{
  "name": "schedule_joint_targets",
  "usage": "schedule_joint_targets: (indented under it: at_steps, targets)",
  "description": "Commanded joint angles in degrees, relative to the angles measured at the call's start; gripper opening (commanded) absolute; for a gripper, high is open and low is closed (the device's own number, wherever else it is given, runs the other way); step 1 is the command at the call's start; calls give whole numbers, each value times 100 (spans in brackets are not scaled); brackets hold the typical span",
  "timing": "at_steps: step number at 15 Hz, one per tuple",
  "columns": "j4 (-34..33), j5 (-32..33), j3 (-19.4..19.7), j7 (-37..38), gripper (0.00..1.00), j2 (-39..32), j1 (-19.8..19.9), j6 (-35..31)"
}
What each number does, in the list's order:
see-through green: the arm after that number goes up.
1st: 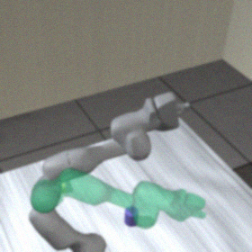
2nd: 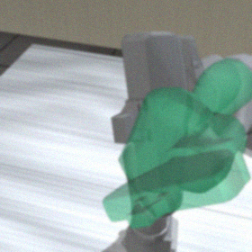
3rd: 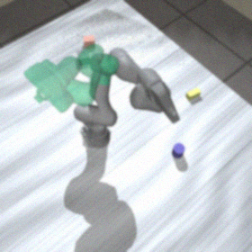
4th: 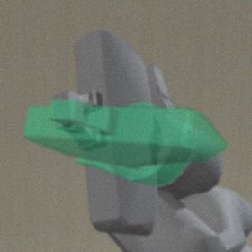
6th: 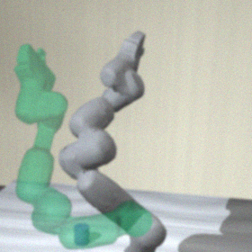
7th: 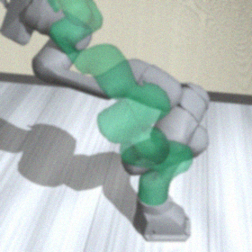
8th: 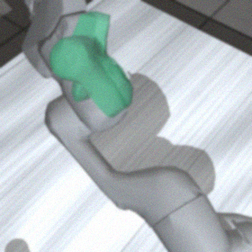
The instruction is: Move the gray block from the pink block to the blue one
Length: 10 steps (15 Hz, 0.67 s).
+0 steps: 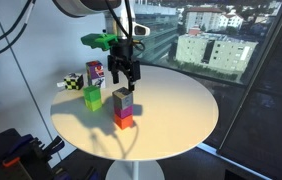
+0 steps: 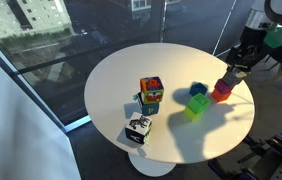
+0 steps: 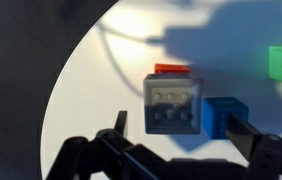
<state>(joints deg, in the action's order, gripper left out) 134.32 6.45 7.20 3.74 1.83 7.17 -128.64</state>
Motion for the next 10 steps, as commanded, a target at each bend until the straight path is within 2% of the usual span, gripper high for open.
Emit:
schedule_joint_targets:
  at_steps: [1,10]
  targets:
    - [32,135,-17,9,100,-44,-3,-130]
    - [71,197,-45,27,100,-167,-43,-161]
